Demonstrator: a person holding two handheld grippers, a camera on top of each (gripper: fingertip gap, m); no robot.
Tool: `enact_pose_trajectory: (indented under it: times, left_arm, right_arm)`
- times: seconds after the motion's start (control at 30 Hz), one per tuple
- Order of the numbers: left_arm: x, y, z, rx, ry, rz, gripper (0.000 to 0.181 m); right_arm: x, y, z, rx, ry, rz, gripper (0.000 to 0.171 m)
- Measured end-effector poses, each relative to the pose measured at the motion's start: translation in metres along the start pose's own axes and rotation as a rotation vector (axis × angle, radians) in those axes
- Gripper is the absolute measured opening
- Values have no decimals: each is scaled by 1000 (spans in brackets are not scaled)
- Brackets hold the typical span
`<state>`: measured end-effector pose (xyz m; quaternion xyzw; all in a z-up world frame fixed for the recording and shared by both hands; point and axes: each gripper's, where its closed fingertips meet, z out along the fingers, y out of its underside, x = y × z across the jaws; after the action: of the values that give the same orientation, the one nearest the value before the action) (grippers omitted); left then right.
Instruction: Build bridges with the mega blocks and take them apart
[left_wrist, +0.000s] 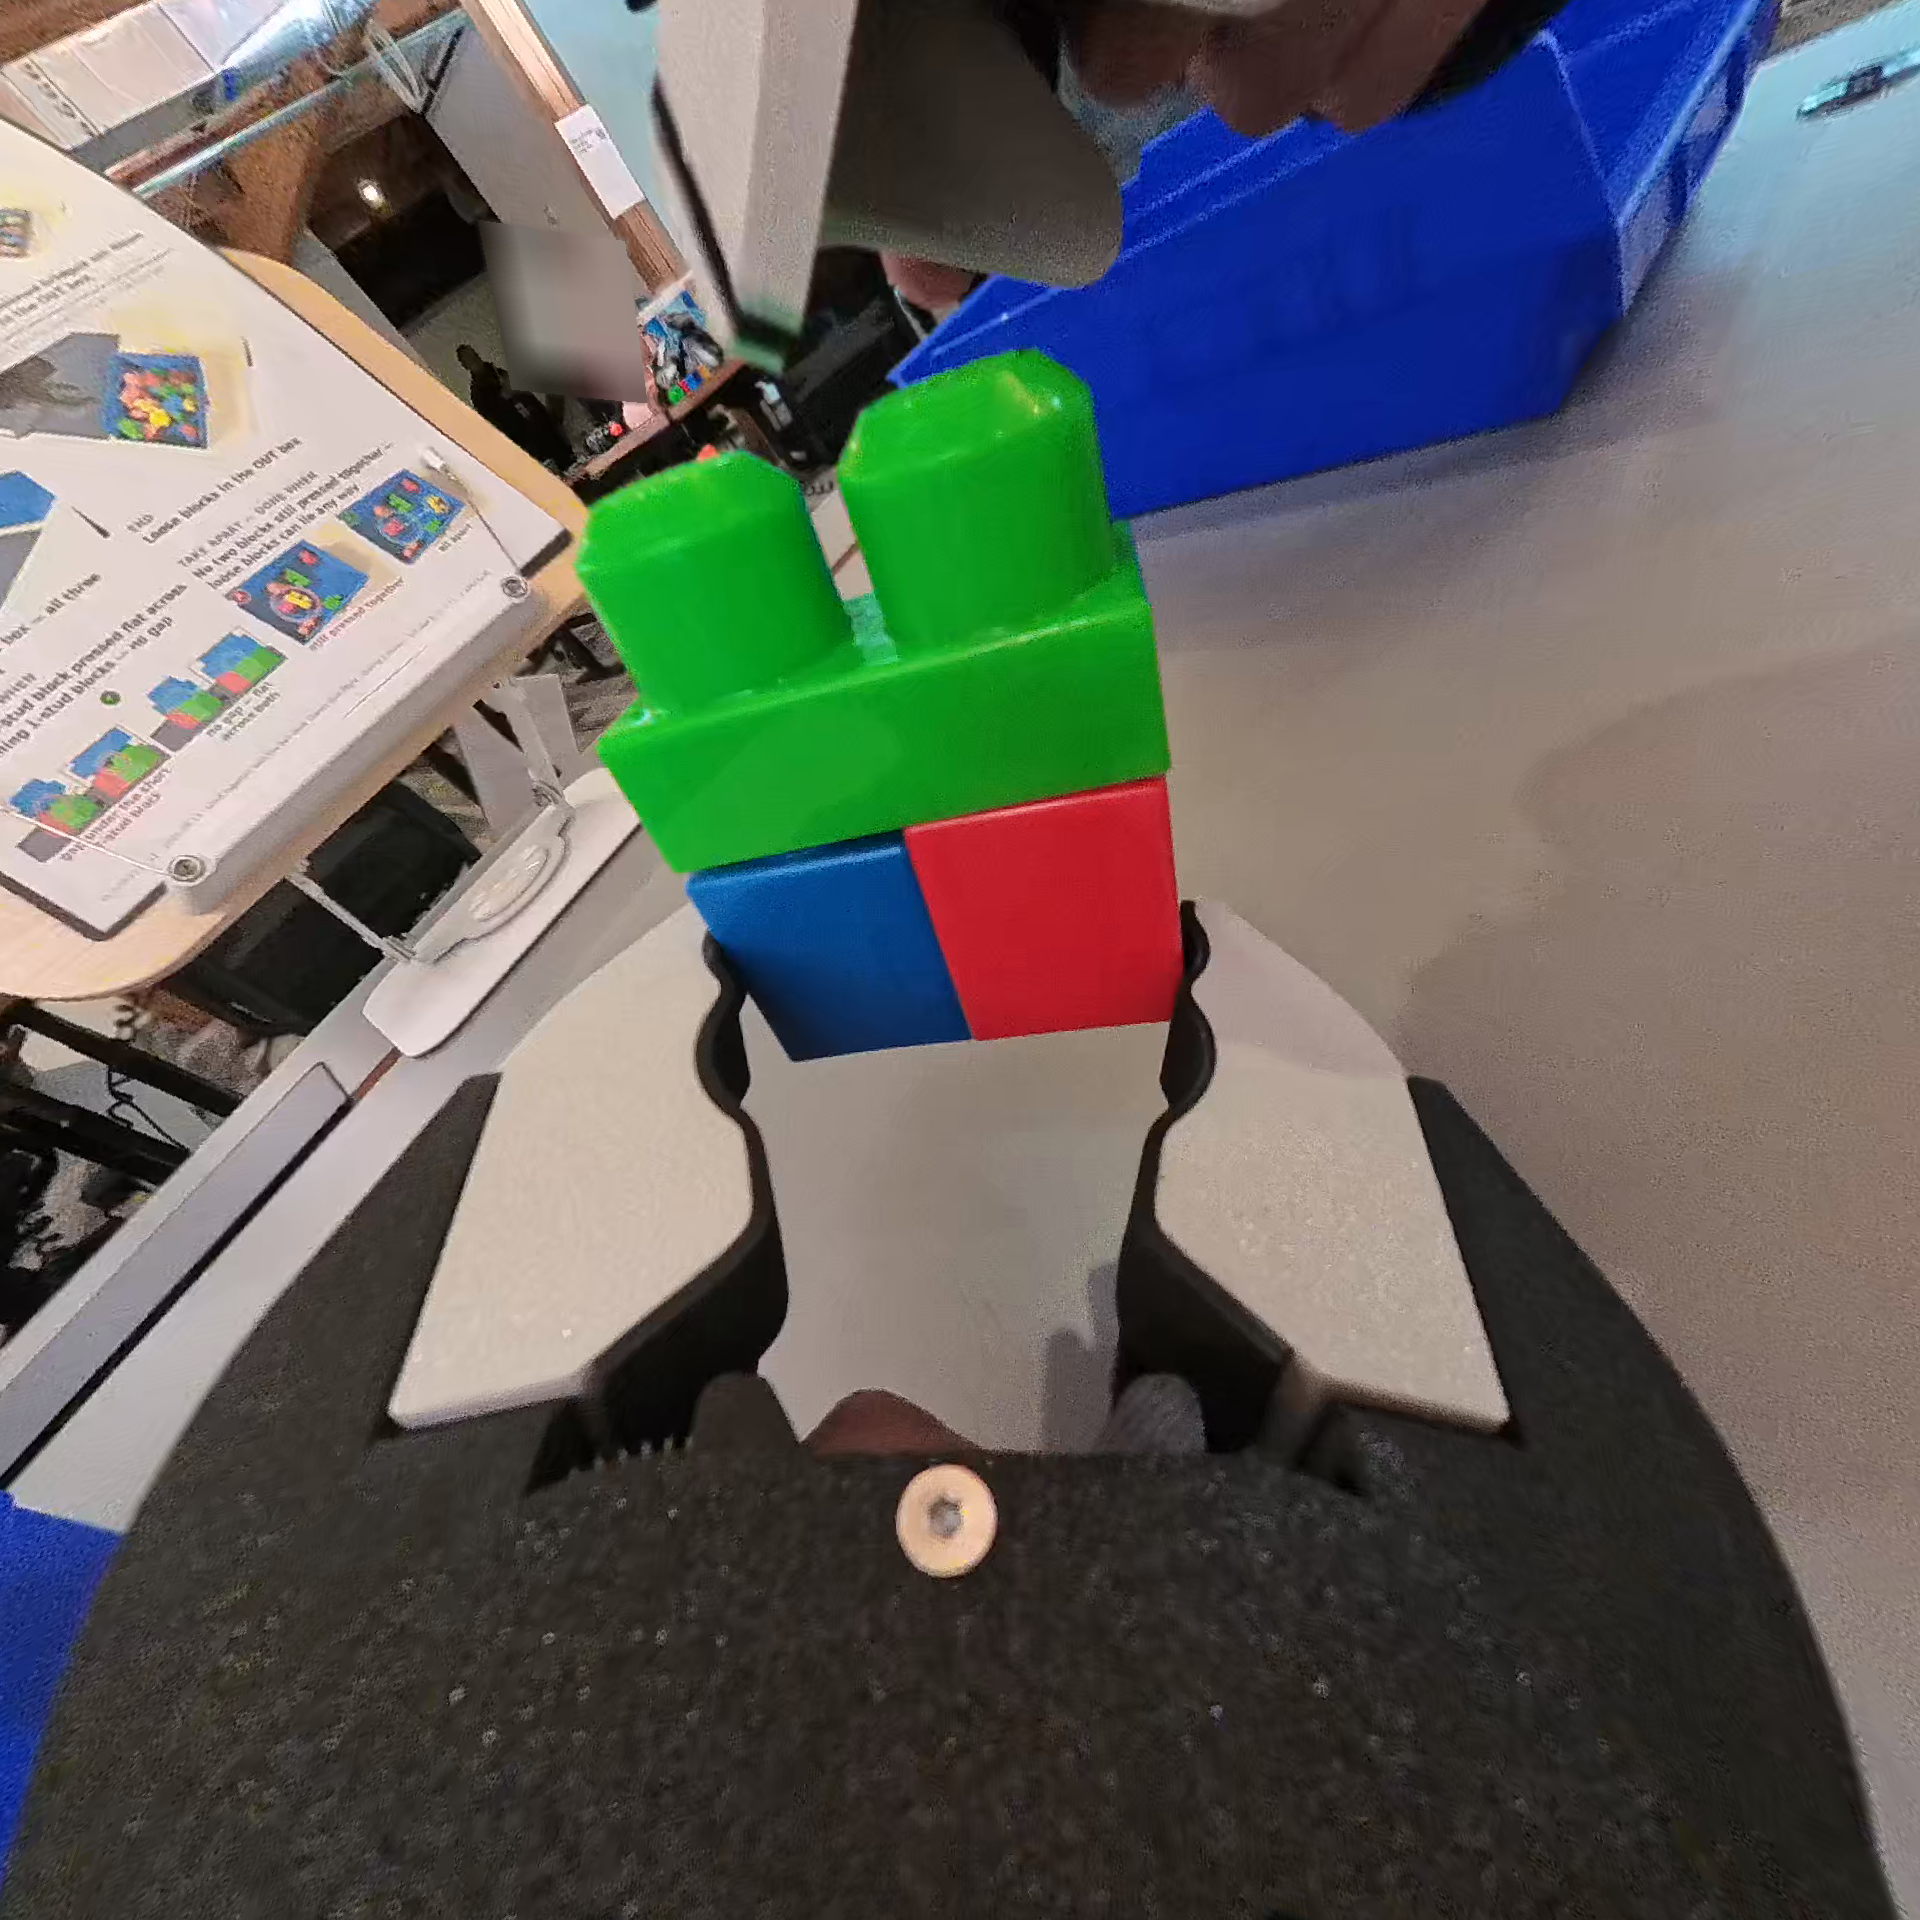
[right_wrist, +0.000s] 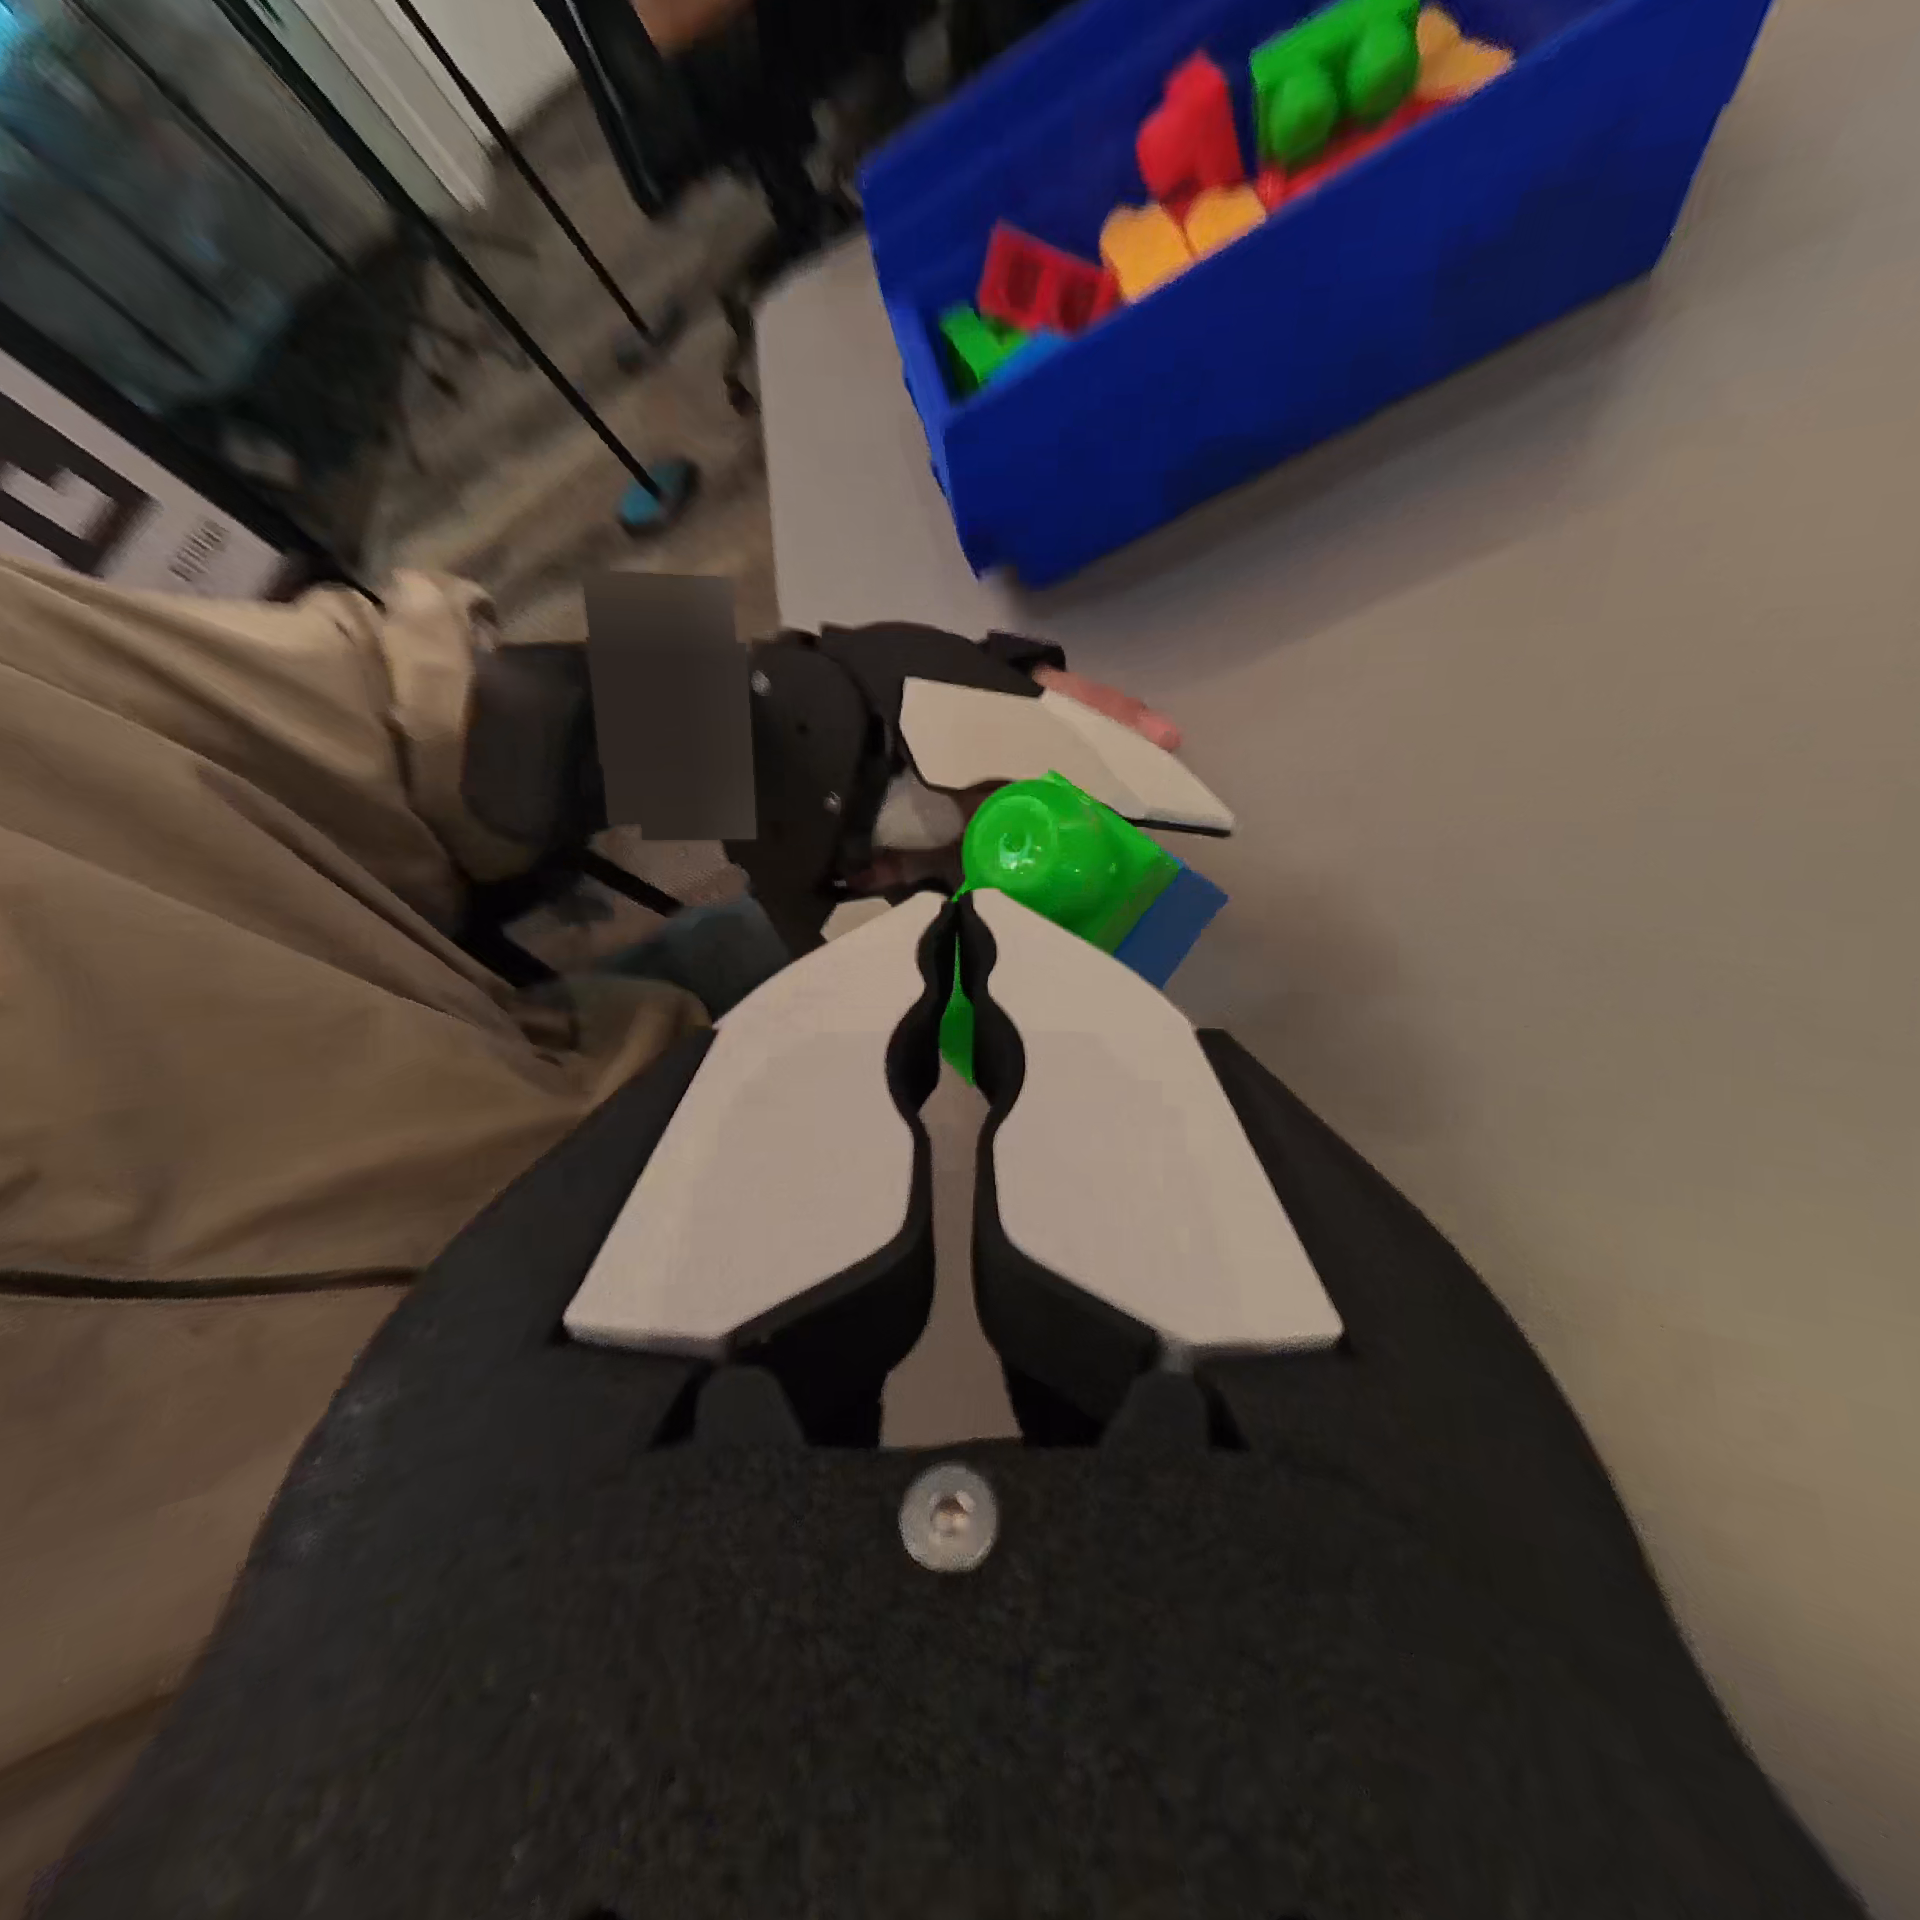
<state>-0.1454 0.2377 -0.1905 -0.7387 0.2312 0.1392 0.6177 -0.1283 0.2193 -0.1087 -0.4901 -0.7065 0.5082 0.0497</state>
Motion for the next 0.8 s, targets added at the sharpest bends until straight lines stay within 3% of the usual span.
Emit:
enact_pose_trajectory:
  times: [0.03,0.07,0.13,0.23,0.4,0.63,0.7,0.8]
  left_arm:
    - [-3,-2,-1,8,-7,-14,78]
    - [-6,-6,-3,24,-23,-10,78]
    - [-14,-16,-11,77,-63,21,78]
    - [-18,-27,-19,108,-89,82,79]
    - [-16,-30,-22,113,-64,129,79]
    - [-16,-29,-19,101,-61,164,79]
    - [-12,-27,-17,90,-46,160,79]
    - [-9,-21,-14,64,-20,144,79]
  right_arm:
    - [0,-7,-7,59,-46,32,1]
    - [2,-16,-15,133,-86,69,16]
    - [10,-21,-25,222,-162,169,30]
    - [12,2,-2,165,-280,317,49]
    - [-2,3,17,184,-446,418,72]
    - [-4,8,32,179,-512,478,77]
    - [-8,11,37,177,-551,491,66]
    - [-5,15,41,192,-552,498,66]
